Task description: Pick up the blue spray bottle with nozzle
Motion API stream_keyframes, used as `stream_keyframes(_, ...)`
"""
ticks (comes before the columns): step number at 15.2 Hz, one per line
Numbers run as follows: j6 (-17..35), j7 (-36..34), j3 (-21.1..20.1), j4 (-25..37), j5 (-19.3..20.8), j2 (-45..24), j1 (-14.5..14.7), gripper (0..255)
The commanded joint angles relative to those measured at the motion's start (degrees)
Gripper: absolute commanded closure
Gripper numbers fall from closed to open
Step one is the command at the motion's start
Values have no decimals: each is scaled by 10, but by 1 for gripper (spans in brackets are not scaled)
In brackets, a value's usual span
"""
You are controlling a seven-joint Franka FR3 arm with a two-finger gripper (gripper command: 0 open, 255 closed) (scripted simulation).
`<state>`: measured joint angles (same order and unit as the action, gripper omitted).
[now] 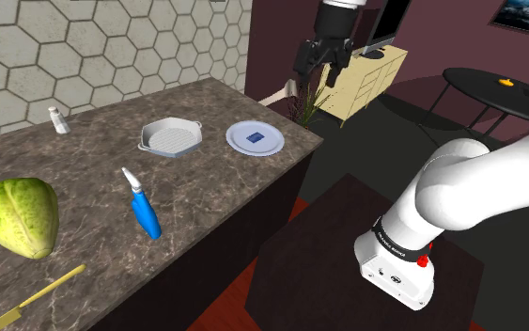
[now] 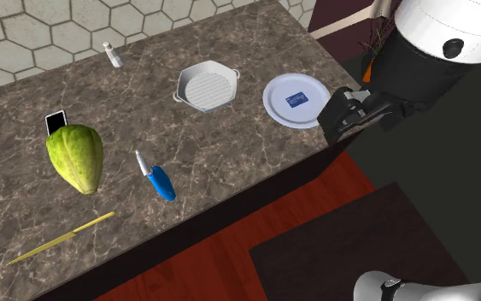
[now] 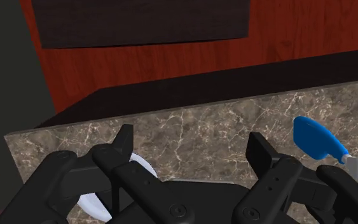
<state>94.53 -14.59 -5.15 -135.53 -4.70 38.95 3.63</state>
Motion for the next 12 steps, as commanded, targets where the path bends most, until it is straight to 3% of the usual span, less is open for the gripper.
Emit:
stream_keyframes(1, 35, -17, -19, 3, -9, -34, 6, 0)
stream_keyframes(12, 170, -119, -120, 54, -24, -209, 36, 0)
